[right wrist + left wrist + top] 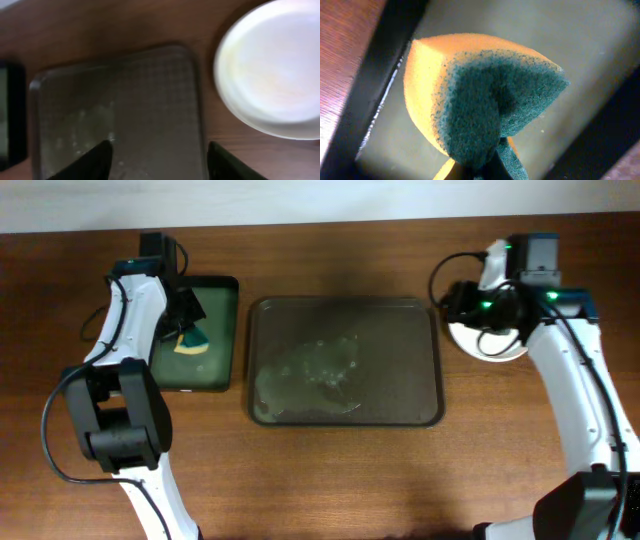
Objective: Clean dirty plates on tray and stack at the side
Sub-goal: 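Release the sponge in the water tray with the left gripper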
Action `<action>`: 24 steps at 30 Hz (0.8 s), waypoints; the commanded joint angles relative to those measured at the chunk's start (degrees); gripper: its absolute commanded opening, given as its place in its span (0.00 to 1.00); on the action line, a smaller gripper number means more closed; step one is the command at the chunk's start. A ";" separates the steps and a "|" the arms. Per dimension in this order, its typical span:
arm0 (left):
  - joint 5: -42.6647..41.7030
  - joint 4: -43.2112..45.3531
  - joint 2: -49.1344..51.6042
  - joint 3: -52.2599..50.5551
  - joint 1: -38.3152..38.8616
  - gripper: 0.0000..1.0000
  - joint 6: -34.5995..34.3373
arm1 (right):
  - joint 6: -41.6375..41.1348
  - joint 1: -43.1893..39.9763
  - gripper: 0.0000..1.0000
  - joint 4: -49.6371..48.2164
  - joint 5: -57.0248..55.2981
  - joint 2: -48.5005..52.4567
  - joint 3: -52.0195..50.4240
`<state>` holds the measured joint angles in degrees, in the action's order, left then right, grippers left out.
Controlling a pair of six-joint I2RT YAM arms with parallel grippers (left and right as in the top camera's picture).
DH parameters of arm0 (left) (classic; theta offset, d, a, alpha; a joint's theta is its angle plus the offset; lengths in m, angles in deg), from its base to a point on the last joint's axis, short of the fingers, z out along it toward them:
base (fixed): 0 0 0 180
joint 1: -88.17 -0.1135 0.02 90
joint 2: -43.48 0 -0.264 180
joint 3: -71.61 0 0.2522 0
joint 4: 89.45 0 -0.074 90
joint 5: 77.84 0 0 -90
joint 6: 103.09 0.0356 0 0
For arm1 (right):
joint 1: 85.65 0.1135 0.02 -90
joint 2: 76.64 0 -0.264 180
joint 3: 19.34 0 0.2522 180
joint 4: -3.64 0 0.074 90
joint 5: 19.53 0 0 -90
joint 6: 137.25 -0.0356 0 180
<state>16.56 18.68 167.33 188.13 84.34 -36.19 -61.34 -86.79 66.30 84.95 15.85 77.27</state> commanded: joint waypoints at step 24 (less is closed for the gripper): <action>-11.30 -6.36 -17.77 5.22 -2.54 1.00 6.51 | 0.11 13.53 0.98 6.36 0.07 -12.96 0.81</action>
<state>6.29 14.70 159.09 191.15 81.45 -30.61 -61.58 -73.74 71.00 84.98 9.70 77.25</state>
